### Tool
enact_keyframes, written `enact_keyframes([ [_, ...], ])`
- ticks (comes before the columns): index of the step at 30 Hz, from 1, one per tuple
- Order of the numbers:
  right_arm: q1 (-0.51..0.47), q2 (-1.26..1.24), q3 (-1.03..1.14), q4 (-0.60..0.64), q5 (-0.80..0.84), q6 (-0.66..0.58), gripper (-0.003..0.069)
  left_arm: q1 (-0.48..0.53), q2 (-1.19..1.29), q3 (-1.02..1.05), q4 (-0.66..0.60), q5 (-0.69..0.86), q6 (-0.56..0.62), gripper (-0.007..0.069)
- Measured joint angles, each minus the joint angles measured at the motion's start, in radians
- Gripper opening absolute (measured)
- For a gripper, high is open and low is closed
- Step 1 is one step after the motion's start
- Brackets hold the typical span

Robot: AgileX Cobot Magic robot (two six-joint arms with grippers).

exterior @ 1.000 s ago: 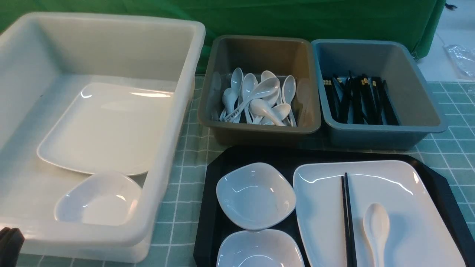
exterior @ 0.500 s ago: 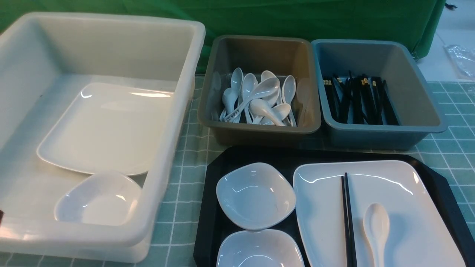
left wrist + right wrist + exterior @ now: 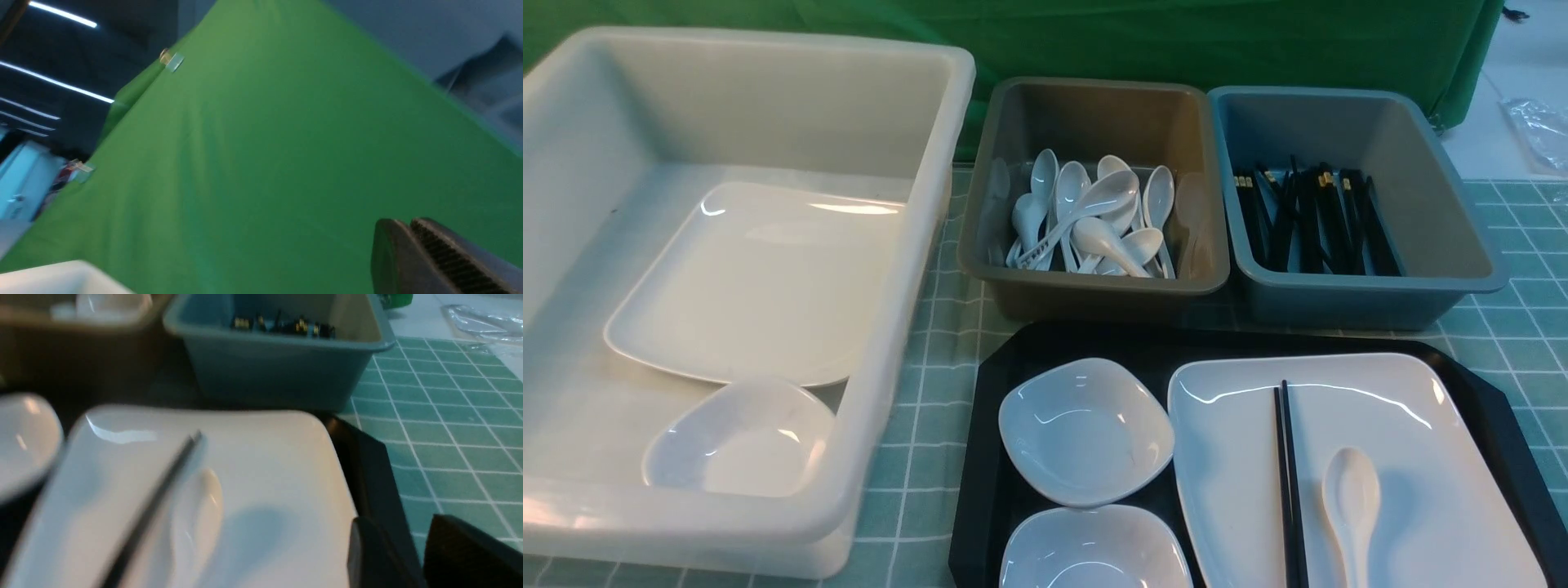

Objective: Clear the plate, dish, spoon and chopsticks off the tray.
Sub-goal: Use the right arm to grab a soup spoon from the plate

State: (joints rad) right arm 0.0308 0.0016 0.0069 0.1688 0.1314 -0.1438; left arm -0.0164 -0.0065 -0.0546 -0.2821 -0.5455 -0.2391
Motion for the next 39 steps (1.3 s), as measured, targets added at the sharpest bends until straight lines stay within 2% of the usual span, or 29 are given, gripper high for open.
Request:
enact_keyframes([
  [2,0.005,0.000,0.000,0.088,-0.099,0.144,0.0241,0.000,0.001,-0.104,0.015,0.123,-0.026,0.0017],
  [5,0.007,0.000,0.000,0.142,-0.228,0.407,0.0241,0.000,0.064,-0.294,0.058,0.365,-0.021,0.0017],
  [7,0.007,0.000,0.000,0.157,-0.304,0.500,0.0241,0.000,0.165,-0.423,0.093,0.545,-0.014,0.0017],
  [9,0.007,0.000,0.000,0.159,-0.384,0.522,0.0241,0.000,0.306,-0.580,0.101,0.769,-0.008,0.0017],
  [11,0.007,0.000,0.000,0.159,-0.437,0.538,0.0241,0.000,0.408,-0.669,0.085,0.902,0.012,0.0017],
  [13,0.007,0.000,-0.004,0.162,-0.481,0.565,0.0238,0.000,0.563,-0.775,0.038,1.126,0.114,0.0017],
  [15,0.012,-0.001,-0.049,0.148,-0.406,0.572,0.0221,0.000,0.662,-0.820,-0.017,1.273,0.197,0.0017],
  [20,0.044,0.110,-0.316,0.058,0.035,0.472,0.0087,0.000,0.869,-0.836,-0.157,1.476,0.359,0.0017],
  [23,0.068,0.284,-0.475,0.045,0.303,0.382,0.0035,-0.014,0.954,-0.822,-0.193,1.514,0.423,0.0007],
  [27,0.093,0.535,-0.633,0.038,0.591,0.282,0.0035,-0.093,1.011,-0.814,-0.166,1.508,0.420,0.0002],
  [29,0.096,0.682,-0.687,0.038,0.674,0.247,0.0058,-0.176,1.032,-0.814,-0.111,1.482,0.377,0.0001],
  [31,0.096,0.857,-0.710,0.043,0.699,0.207,0.0126,-0.326,1.067,-0.814,-0.017,1.453,0.272,0.0000],
  [35,0.099,1.098,-0.711,0.045,0.681,0.171,0.0332,-0.561,1.150,-0.814,0.129,1.430,0.095,0.0000],
  [37,0.124,1.199,-0.711,0.040,0.652,0.158,0.0419,-0.629,1.186,-0.814,0.166,1.420,0.045,0.0000],
  [39,0.156,1.255,-0.711,0.038,0.617,0.156,0.0473,-0.651,1.209,-0.814,0.177,1.405,0.026,0.0000],
])
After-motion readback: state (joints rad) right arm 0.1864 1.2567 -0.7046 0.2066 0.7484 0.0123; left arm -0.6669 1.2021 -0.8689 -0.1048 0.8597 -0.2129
